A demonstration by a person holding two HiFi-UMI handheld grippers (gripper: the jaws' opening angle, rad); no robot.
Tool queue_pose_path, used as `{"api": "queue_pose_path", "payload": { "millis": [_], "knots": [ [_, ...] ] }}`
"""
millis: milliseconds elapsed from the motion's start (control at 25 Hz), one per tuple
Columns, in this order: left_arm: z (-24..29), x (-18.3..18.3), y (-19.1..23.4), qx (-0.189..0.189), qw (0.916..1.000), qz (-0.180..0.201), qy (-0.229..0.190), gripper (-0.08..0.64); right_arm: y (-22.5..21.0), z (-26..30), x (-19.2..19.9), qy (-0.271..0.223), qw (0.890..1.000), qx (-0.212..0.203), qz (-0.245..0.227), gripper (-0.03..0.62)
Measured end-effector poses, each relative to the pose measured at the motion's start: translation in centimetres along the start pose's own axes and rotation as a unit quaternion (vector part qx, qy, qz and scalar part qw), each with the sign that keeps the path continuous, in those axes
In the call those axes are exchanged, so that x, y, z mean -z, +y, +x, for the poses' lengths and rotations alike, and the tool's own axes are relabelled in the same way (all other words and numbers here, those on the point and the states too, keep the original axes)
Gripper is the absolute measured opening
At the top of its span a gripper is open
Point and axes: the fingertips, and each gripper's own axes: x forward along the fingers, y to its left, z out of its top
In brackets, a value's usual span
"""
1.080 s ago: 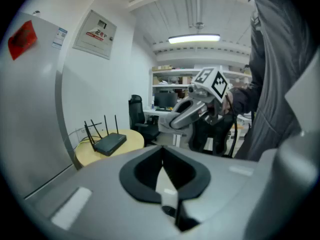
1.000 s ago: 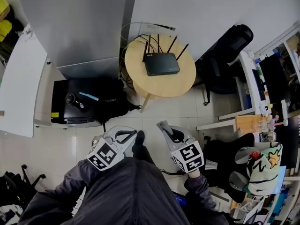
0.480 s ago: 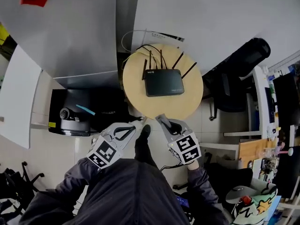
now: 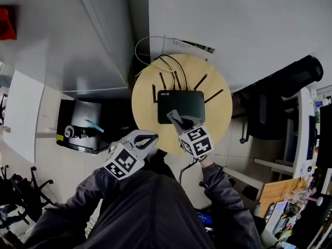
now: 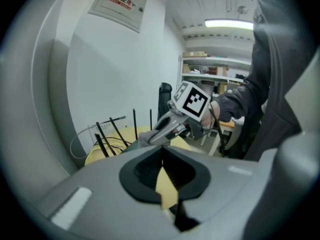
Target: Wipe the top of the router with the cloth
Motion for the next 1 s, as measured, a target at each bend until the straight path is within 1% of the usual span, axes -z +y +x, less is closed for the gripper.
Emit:
{"api": "queue_pose_path", "payload": {
  "millis": [120,200,280,400,520,640,720,840,1000],
  "knots": [
    [2.0,0.1,2.6,0.003,1.0000,-0.001,0.006,0.000,-2.1,2.6,-1.7,0.004,1.000,-0.005,-0.002,0.037],
    [2.9,-0.7,4.2,0.006,1.0000,0.002,0.001,0.000,-3.4,4.3,-2.8,0.016,1.000,-0.004,-0.013,0.037],
    [3.8,-0.7,5.4,0.011,0.9999,-0.001,0.005,0.000,-4.5,6.1,-3.3,0.030,0.999,-0.002,-0.013,0.037],
    [4.8,0.5,6.9,0.015,0.9996,-0.016,0.018,0.000,-5.9,9.2,-3.5,0.053,0.999,0.000,-0.007,0.037],
    [5.7,1.6,8.5,0.016,0.9988,-0.034,0.033,0.000,-6.7,12.4,-3.4,0.081,0.997,0.001,-0.018,0.037],
    [5.9,2.4,8.8,0.022,0.9978,-0.043,0.046,0.000,-7.0,14.9,-2.6,0.107,0.994,0.002,-0.018,0.037],
    [5.7,2.5,8.8,0.025,0.9975,-0.049,0.046,0.000,-7.3,16.0,-2.0,0.126,0.992,0.004,-0.020,0.037],
    [5.6,2.6,8.9,0.029,0.9967,-0.063,0.041,0.000,-8.9,16.3,-0.8,0.152,0.988,0.023,-0.022,0.037],
    [5.5,2.7,8.7,0.035,0.9964,-0.066,0.039,0.000,-13.1,13.9,1.8,0.172,0.983,0.071,0.006,0.037]
  ]
}}
